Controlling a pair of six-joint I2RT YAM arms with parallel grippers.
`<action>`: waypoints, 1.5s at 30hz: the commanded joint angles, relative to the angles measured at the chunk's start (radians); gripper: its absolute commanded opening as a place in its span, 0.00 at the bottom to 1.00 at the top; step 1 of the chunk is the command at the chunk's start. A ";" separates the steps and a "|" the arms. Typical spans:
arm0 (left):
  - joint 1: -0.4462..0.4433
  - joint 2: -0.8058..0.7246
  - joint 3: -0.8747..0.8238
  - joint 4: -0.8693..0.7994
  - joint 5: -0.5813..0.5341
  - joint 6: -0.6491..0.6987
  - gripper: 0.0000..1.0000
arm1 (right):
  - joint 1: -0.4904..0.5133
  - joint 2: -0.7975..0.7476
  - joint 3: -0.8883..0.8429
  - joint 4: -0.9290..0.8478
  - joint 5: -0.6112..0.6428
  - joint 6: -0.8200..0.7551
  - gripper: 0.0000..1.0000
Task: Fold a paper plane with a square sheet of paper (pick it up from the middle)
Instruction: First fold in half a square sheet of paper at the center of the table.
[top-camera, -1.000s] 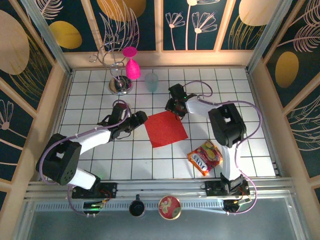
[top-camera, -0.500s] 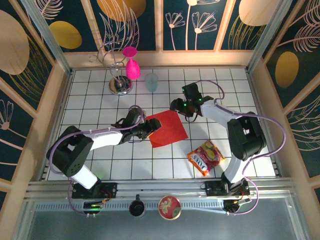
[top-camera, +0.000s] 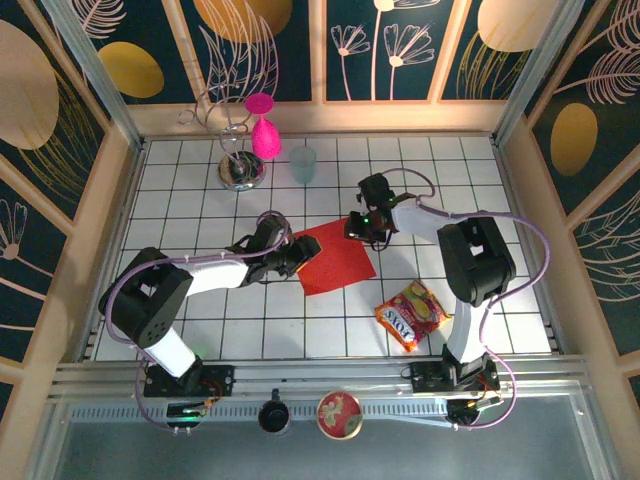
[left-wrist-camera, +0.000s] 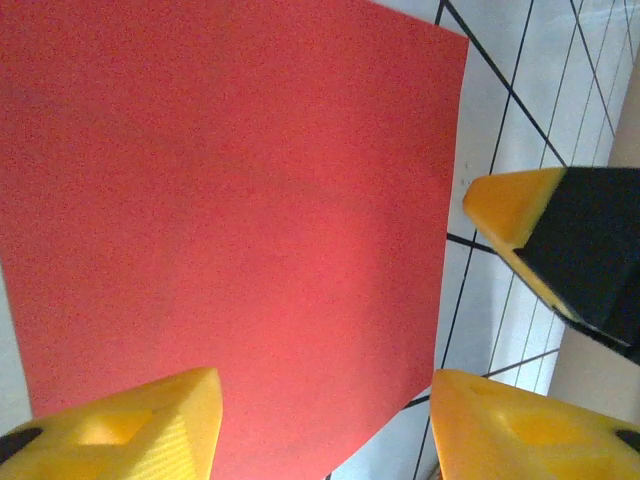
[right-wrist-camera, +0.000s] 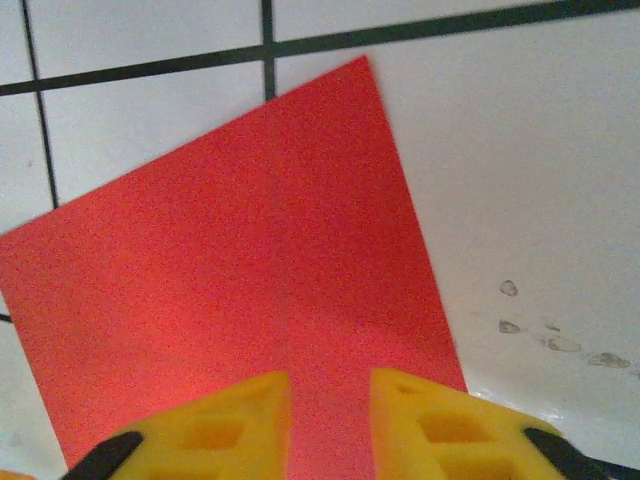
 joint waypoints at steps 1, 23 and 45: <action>-0.005 0.018 0.046 -0.065 -0.044 0.005 0.53 | -0.007 0.016 0.015 -0.031 0.014 -0.017 0.25; -0.003 0.106 -0.042 0.008 -0.080 -0.038 0.40 | -0.019 0.061 -0.063 -0.010 -0.069 -0.011 0.25; -0.003 -0.005 -0.217 0.308 -0.095 -0.089 0.57 | 0.026 0.081 -0.077 0.127 -0.282 0.071 0.25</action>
